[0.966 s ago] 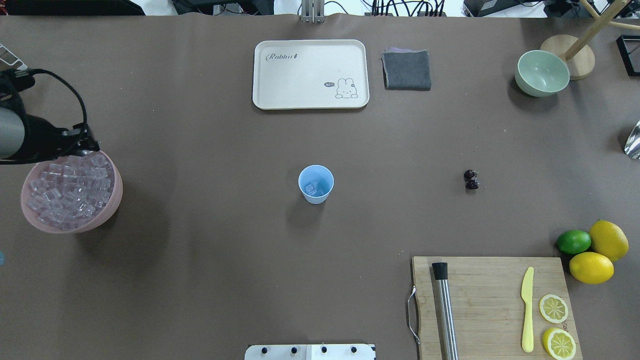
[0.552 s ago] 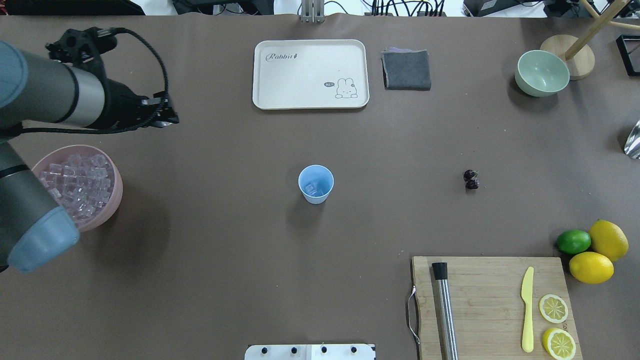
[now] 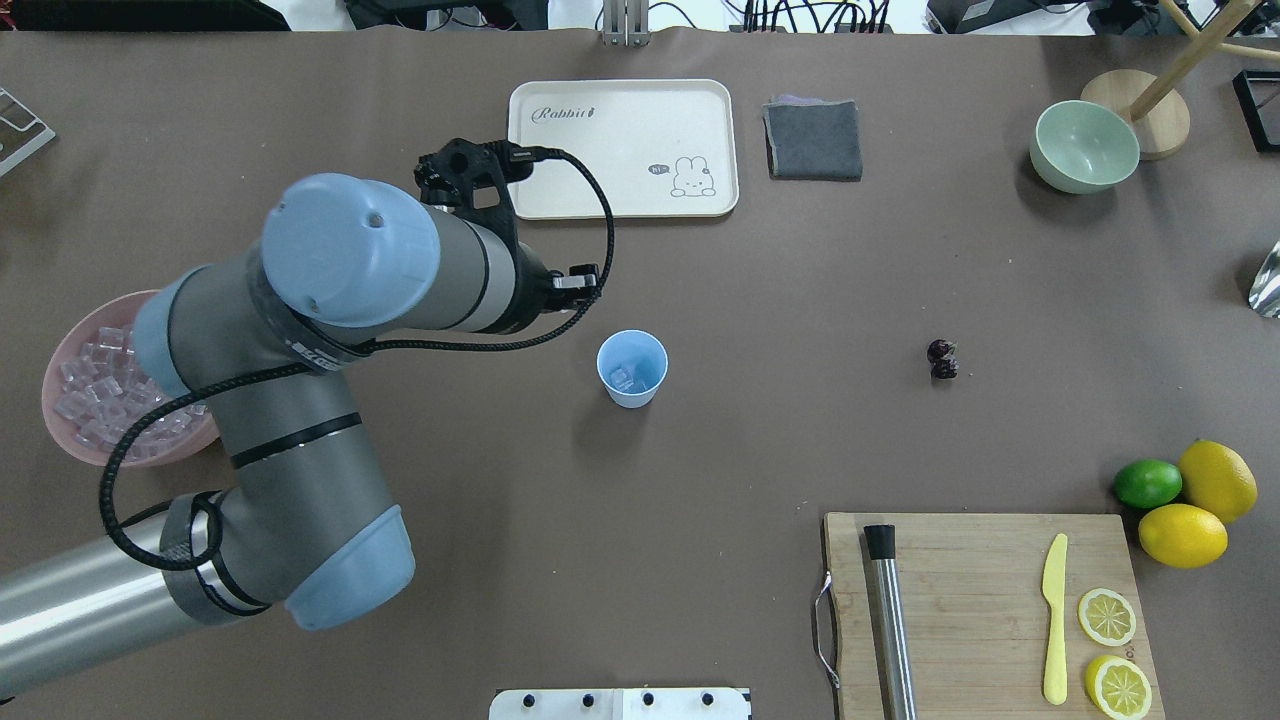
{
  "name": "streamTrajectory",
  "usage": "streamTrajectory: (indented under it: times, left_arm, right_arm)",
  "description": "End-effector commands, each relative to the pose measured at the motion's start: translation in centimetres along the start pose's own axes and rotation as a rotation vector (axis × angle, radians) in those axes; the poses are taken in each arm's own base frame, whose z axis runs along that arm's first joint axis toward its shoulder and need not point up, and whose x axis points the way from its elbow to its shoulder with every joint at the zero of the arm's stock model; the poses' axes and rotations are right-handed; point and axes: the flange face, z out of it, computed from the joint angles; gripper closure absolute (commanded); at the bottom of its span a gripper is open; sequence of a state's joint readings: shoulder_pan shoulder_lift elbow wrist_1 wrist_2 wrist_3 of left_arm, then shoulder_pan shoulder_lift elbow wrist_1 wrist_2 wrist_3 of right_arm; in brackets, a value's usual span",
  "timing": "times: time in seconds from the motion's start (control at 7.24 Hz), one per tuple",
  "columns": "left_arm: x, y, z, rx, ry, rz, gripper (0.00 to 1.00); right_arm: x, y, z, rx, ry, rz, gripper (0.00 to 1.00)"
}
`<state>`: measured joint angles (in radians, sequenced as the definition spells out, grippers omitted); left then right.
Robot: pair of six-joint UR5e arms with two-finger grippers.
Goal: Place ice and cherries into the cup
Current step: 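Lift the ice cube with the left gripper and carry it over the blue cup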
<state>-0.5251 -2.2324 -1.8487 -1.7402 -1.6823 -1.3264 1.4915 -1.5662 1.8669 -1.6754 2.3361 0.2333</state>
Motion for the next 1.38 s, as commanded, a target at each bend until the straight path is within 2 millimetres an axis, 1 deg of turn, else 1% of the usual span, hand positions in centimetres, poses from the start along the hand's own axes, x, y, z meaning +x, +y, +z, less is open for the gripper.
streamTrajectory:
  times: [0.0, 0.14, 0.28, 0.69, 1.1, 1.24]
  left_arm:
    - [0.9, 1.7, 3.0, 0.005, 0.000, 0.022, 1.00]
    - [0.3, 1.8, 5.2, 0.006, 0.002, 0.022, 1.00]
    - [0.4, 2.8, 6.3, -0.008, 0.002, 0.027, 1.00]
    - [1.9, 5.2, 6.6, -0.017, 0.013, 0.045, 1.00]
    - [2.5, 5.6, 6.6, -0.021, 0.019, 0.044, 1.00]
    - [2.6, 5.5, 6.6, -0.015, 0.021, 0.041, 0.77]
  right_arm:
    - [-0.5, -0.1, 0.1, -0.004, -0.007, 0.003, 0.00]
    - [-0.6, -0.2, 0.2, -0.004, -0.007, 0.001, 0.00]
    - [-0.6, -0.2, 0.3, -0.006, -0.006, 0.002, 0.00]
    - [-0.6, -0.1, 0.4, -0.009, -0.005, 0.003, 0.00]
    - [-0.1, 0.3, 0.7, -0.017, -0.003, 0.010, 0.00]
    - [-0.1, 0.4, 0.8, -0.018, -0.005, 0.010, 0.00]
